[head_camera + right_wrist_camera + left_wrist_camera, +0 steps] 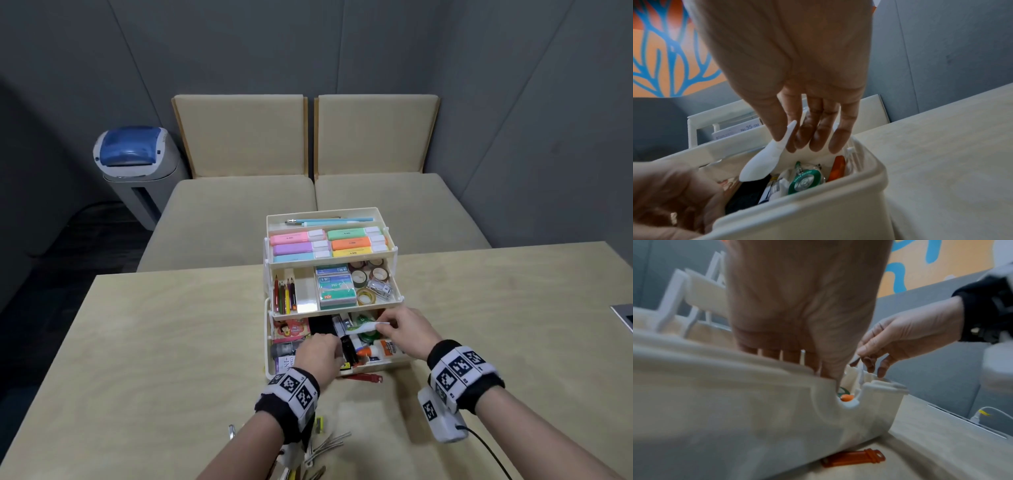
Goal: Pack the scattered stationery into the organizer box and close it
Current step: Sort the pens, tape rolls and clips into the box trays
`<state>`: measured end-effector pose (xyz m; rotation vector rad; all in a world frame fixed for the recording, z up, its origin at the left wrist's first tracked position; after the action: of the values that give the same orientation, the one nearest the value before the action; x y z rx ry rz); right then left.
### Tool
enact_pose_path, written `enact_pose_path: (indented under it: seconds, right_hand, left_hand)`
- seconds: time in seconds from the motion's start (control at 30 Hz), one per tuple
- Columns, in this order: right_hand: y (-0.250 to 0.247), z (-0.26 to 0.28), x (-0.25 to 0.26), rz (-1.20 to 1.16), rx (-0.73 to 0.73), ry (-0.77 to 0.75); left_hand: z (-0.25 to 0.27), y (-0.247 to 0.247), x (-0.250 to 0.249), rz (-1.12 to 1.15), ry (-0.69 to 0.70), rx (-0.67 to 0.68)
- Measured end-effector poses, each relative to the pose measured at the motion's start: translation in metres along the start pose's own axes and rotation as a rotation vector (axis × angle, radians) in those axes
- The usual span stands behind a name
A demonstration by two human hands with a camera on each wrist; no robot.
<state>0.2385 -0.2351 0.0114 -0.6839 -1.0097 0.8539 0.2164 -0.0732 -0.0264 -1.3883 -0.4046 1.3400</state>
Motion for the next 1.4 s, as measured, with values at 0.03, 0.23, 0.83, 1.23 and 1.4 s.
enact_pose_path:
  seconds: [0.03, 0.23, 0.83, 1.23, 1.4]
  right_hand:
    - [0.003, 0.002, 0.002, 0.007, -0.016, 0.008]
    - [0.017, 0.019, 0.026, 0.076, -0.279, 0.047]
    - [0.061, 0.048, 0.049, 0.459, -0.181, 0.091]
    - [0.154, 0.113, 0.036, 0.186, 0.044, -0.210]
    - [0.173, 0.113, 0.039, 0.275, 0.015, -0.190]
  left_hand:
    - [0.004, -0.005, 0.001, 0.022, 0.020, -0.050]
    - [0.046, -0.045, 0.024, 0.158, 0.018, -0.412]
    - [0.154, -0.042, 0.095, 0.199, -0.136, -0.493]
    - [0.180, 0.036, 0.150, 0.057, -0.455, -0.123]
    - [0.176, 0.040, 0.144, 0.067, -0.420, -0.060]
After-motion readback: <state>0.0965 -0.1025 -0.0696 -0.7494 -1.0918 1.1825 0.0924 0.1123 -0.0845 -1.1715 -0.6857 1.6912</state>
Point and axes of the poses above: each hand's wrist, its own z-axis away from the middle knuckle, its own y-axis out of the palm, x = y × z, the point moved 8 cm from there along -z, towards the middle knuckle, and after that the axes turned 11 degrees about y, right-handed, at the moved point
